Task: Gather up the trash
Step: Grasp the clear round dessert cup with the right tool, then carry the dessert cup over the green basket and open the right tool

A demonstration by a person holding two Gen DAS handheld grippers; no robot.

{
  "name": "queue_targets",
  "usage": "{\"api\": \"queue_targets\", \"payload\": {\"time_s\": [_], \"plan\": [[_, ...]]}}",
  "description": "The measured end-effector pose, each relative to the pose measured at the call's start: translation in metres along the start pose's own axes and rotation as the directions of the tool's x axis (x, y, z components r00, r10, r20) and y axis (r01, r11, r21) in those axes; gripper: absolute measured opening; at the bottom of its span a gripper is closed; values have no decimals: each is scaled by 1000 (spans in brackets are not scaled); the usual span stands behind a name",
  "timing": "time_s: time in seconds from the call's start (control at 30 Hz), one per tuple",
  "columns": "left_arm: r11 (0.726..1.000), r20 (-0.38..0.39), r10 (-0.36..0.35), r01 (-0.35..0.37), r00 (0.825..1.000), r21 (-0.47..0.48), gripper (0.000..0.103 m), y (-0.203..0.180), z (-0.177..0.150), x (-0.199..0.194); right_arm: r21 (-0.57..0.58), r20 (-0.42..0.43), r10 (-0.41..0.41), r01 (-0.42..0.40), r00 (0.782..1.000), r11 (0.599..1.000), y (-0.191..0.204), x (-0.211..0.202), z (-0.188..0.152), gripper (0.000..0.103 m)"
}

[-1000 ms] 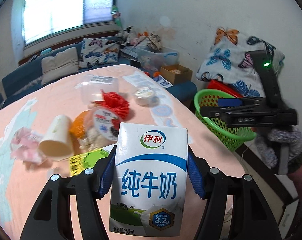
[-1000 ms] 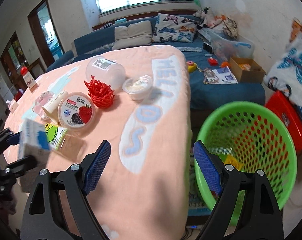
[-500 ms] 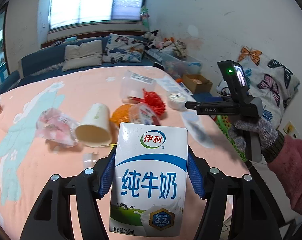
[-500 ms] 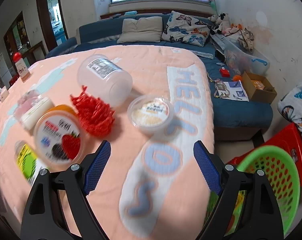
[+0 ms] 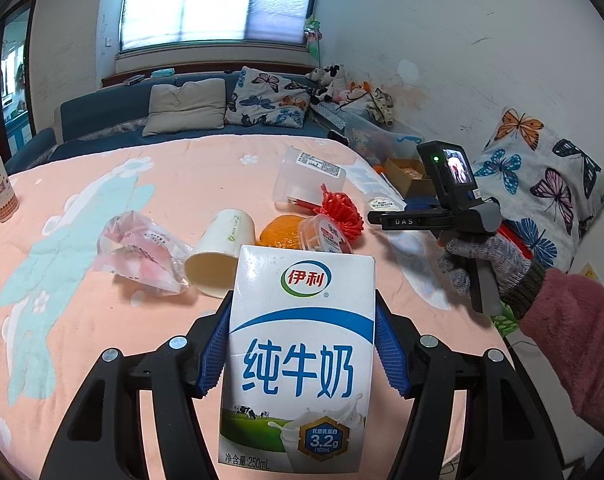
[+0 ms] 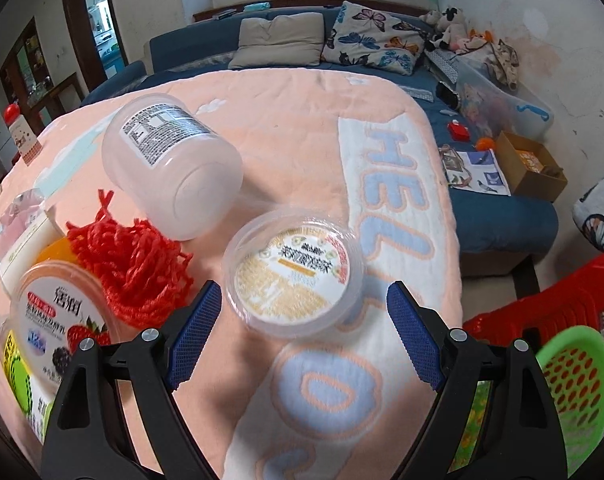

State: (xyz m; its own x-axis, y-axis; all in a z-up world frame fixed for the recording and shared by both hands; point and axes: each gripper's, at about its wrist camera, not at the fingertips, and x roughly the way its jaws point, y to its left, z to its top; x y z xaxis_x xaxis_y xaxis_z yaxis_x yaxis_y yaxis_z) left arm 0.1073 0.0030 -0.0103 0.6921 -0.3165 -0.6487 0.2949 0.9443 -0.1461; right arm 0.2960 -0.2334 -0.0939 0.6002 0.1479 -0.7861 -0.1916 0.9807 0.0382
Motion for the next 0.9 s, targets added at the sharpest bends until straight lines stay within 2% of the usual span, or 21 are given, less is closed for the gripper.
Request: {"api": "queue_targets", "payload": {"time_s": [0.17,0.33,0.6,0.9], "plan": [[1000,0,1,-1,1000,0,62,1,1,2,3,-8,5,-5,1000,1000,3,9,5,84],[1000,-1,1,-1,1000,-3,62,3,2,2,10,-14,8,-8,1000,1000,2,14,7,70],[1000,3,-7,7,1000,2,62,0,4,3,13,8,14,-14,1000,1000,3,-2,-1,68],[1000,5,-29,29,1000,11,62,-14,5,3,17,32,22,-22,999,1000,4,-40,-23,68]]}}
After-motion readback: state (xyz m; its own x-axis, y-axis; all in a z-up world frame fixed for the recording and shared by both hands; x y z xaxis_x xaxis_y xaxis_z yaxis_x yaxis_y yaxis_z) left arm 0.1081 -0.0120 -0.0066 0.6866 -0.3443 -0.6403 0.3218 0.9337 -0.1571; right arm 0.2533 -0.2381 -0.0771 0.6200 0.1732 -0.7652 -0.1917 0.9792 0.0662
